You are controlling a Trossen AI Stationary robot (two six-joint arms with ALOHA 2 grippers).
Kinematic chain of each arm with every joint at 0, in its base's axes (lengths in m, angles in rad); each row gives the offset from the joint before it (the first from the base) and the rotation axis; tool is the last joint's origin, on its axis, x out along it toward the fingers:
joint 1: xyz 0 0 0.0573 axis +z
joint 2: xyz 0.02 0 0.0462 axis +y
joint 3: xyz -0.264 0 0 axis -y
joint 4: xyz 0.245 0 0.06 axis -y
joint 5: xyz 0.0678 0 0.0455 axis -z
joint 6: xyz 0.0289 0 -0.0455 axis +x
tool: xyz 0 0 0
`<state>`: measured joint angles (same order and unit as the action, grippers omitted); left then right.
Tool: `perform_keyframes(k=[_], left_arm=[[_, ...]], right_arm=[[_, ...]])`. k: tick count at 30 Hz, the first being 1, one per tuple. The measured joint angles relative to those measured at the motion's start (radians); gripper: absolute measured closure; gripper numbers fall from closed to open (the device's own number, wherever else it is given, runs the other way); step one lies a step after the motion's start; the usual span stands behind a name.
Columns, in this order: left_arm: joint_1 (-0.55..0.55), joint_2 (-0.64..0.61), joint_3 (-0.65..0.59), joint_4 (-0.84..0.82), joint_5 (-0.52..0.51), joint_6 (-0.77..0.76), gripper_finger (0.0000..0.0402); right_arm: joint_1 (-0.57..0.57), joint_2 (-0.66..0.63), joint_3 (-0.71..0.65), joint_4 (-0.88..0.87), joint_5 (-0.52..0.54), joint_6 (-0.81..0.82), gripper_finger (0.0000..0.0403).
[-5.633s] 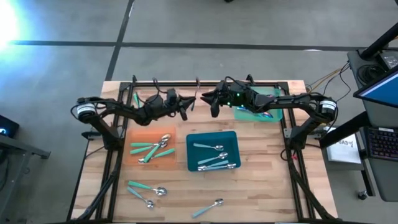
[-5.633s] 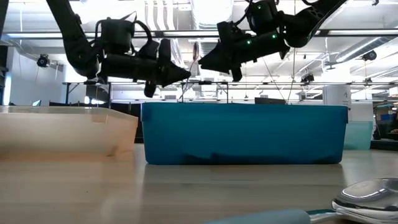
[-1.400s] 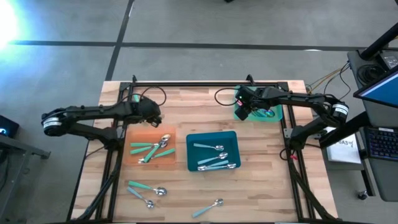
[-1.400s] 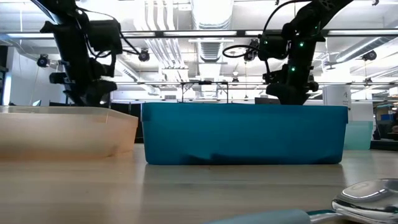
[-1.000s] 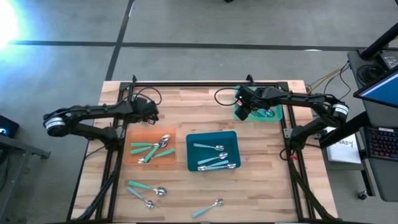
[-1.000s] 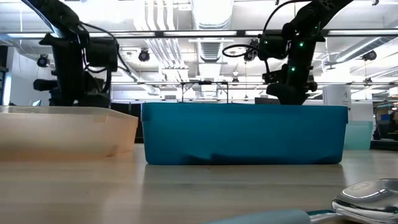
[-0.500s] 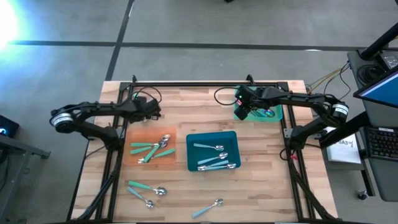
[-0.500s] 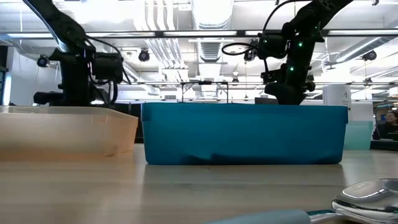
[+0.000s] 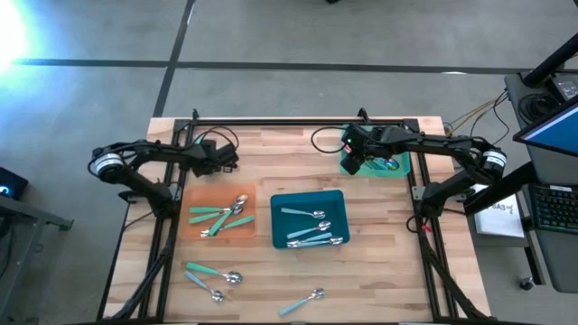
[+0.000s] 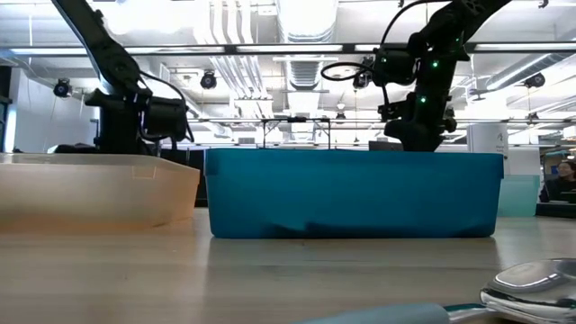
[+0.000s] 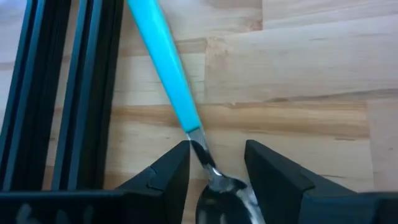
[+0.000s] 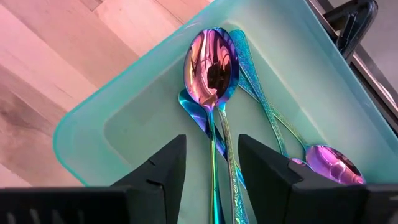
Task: Sort silverware by color (type)
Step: Put the light green spoon into the orange bin
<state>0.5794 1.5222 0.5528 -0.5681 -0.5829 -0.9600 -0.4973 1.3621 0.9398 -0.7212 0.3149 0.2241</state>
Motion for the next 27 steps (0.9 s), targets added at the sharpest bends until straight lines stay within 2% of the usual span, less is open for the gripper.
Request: perform_keyframes(k=[9, 13, 16, 23, 27], left_arm=[[0.003, -0.011, -0.002, 0.036, 0.082, 0.055, 0.0350], [-0.001, -0.023, -0.006, 0.086, 0.121, 0.211, 0.0386], [-0.001, -0.025, -0.002, 0.107, 0.148, 0.273, 0.0394], [-0.001, -0.024, 0.003, 0.105, 0.170, 0.353, 0.0370], [-0.006, -0.030, 0.005, 0.104, 0.170, 0.358, 0.0393]], right_arm=[[0.000, 0.000, 0.000, -0.003, 0.000, -0.012, 0.0261], [0.000, 0.000, 0.000, -0.003, 0.000, -0.024, 0.0264], [0.000, 0.000, 0.000, -0.003, 0.000, -0.033, 0.0268], [0.000, 0.000, 0.000, -0.003, 0.000, -0.040, 0.0271], [0.000, 0.000, 0.000, -0.003, 0.000, -0.041, 0.0270]])
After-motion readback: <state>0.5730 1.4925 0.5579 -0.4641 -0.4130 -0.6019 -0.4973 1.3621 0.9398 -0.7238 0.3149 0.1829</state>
